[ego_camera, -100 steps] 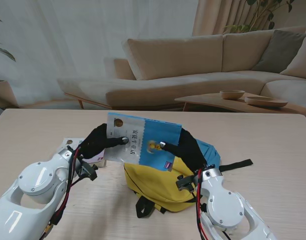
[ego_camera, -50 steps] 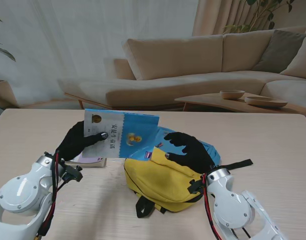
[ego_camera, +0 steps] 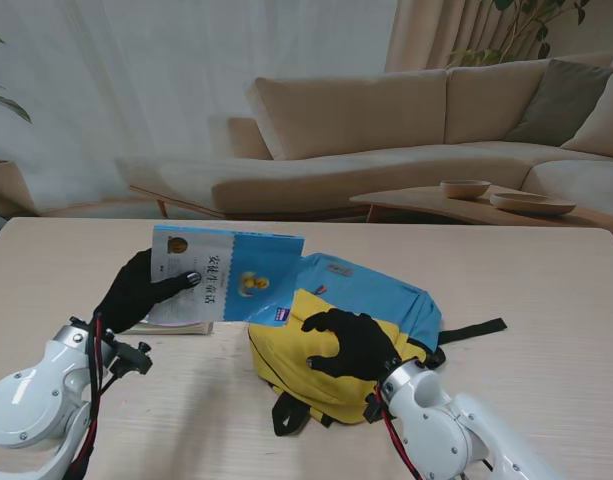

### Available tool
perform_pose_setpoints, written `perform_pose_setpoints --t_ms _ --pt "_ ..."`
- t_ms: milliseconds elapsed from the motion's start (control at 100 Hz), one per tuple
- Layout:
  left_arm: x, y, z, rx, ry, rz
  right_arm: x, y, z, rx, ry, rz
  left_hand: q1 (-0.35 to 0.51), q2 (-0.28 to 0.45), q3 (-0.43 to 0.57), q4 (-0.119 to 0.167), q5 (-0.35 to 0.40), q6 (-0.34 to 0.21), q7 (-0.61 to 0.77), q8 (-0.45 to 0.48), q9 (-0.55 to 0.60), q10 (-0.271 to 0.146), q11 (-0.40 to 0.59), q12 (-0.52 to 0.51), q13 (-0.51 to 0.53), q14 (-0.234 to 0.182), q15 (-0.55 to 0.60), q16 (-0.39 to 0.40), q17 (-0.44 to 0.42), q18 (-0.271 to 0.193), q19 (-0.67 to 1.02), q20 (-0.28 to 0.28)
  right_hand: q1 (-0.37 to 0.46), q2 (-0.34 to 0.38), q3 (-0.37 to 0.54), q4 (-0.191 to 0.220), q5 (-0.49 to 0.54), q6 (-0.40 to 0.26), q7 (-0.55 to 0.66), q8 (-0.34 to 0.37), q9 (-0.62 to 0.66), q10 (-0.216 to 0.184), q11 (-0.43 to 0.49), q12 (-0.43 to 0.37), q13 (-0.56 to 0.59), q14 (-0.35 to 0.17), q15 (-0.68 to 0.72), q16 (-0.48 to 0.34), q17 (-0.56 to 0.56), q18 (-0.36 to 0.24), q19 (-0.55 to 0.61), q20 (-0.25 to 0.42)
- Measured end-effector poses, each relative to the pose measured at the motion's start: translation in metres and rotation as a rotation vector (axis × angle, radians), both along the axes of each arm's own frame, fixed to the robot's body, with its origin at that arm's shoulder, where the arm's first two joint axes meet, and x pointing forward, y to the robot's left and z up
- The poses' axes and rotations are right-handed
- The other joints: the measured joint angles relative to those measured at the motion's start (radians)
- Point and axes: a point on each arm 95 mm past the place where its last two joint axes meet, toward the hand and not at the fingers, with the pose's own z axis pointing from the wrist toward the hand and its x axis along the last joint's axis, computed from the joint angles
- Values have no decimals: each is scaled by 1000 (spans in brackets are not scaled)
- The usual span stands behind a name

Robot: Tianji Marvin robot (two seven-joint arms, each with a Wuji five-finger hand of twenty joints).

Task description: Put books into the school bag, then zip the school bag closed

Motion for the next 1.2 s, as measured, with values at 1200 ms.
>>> perform_pose_setpoints --t_ms 1200 --pt "-33 14 5 105 10 0 2 31 -3 -78 -93 -105 0 0 -1 0 0 0 0 9 0 5 8 6 5 0 0 1 6 1 0 0 218 -81 144 -64 351 -111 390 231 328 -30 137 38 168 -12 238 94 155 -12 151 72"
